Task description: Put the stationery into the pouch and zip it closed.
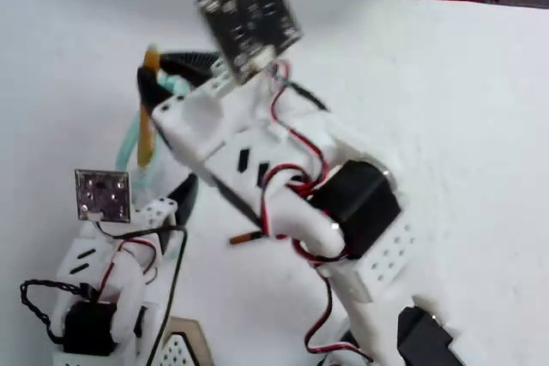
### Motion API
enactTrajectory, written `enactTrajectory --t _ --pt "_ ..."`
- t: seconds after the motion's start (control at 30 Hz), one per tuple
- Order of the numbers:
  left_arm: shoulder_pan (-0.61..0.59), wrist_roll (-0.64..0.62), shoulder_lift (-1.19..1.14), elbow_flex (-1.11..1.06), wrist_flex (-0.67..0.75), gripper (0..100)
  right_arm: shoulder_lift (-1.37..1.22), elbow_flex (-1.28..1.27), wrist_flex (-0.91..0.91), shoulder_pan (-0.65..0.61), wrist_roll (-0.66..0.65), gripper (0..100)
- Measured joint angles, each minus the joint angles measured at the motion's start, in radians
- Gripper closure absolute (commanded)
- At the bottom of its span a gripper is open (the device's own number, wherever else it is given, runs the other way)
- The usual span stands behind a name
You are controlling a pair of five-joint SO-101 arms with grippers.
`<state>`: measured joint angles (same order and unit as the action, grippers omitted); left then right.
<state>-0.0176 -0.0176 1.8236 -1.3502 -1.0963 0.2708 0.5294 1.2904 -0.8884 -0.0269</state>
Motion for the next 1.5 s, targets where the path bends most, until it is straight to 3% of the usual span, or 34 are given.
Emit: enactTrajectory --t 0.23,0.47,0.93,1.17,1.33,1.5 --pt "0.002 0.000 0.000 0.000 0.006 72 -0.044 -0.106 0.000 -0.006 -0.084 97.4" --pt "0.002 0.000 0.000 0.000 0.006 72 -0.044 -0.112 0.048 -0.011 -0.091 72.5" --pt "-0.002 0.000 0.000 0.000 0.006 72 -0.015 -0.112 0.057 0.012 -0.094 77.5" --pt "-0.002 0.000 0.000 0.000 0.006 72 0.115 -0.141 0.126 0.264 -0.094 77.5" --pt "-0.002 0.000 0.000 0.000 0.006 72 0.095 -0.305 0.195 0.454 -0.091 77.2" --pt "-0.002 0.000 0.000 -0.005 0.009 72 -0.008 -0.489 0.195 0.554 0.114 77.2"
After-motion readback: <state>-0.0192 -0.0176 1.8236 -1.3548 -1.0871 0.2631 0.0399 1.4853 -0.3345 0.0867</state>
